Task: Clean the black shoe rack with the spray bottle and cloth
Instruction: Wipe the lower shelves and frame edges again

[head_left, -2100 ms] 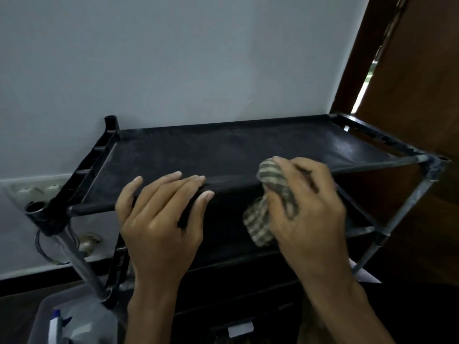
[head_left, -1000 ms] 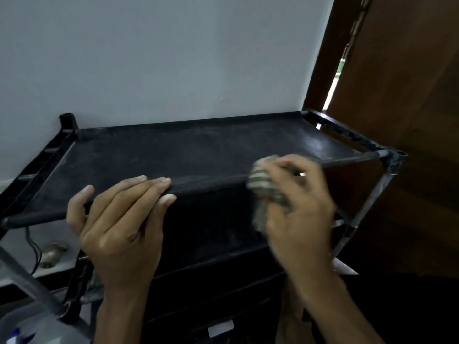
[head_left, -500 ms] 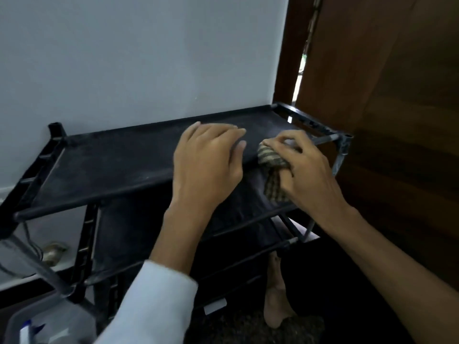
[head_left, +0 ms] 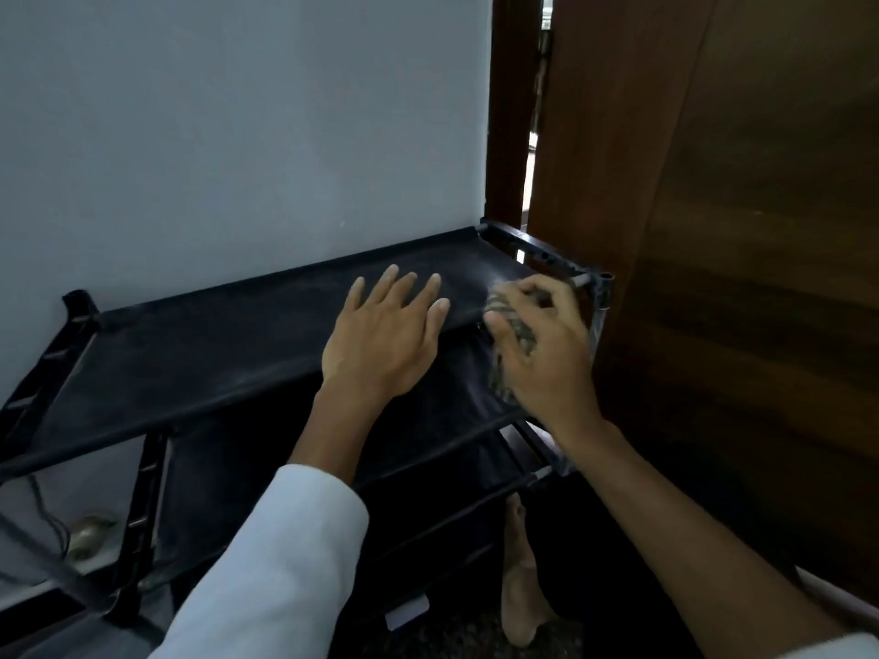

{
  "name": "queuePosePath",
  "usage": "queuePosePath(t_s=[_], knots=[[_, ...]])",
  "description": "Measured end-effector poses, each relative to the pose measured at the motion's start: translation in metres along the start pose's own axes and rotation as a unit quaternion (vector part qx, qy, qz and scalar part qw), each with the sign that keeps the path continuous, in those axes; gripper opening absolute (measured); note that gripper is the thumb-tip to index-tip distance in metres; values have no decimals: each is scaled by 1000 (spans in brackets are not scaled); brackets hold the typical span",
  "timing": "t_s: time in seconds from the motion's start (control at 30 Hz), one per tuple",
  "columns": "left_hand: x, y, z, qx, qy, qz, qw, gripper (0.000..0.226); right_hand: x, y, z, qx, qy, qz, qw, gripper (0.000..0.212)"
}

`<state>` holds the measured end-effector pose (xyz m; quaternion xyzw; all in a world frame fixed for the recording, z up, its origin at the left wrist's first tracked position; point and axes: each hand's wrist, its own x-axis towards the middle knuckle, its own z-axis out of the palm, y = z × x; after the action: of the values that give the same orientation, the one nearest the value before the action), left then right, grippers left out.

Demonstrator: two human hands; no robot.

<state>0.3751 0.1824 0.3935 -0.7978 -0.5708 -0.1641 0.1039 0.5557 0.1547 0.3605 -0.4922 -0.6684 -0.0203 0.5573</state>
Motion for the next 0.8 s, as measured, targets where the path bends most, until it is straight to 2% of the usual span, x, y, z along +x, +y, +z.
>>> queuePosePath(t_s=[0.1, 0.2, 0.37, 0.5, 0.7, 0.8], knots=[[-2, 0, 0, 37, 5, 0, 999, 61, -9, -12, 12, 26, -57, -62, 996, 32], [-6, -2, 0, 70, 21, 5, 997, 63, -3, -4, 9, -35, -67, -113, 991, 30], [-5, 3, 0, 72, 23, 7, 997, 63, 23, 28, -24, -66, 2, 59, 996, 27], [-3, 4, 0, 56, 17, 7, 998, 64, 25, 28, -22, -67, 24, 103, 992, 29], [-6, 3, -1, 66, 14, 7, 998, 63, -1, -8, 11, 9, -35, -17, 999, 30], [-8, 3, -3, 77, 20, 6, 997, 63, 3, -1, 6, -28, -52, -52, 997, 31]])
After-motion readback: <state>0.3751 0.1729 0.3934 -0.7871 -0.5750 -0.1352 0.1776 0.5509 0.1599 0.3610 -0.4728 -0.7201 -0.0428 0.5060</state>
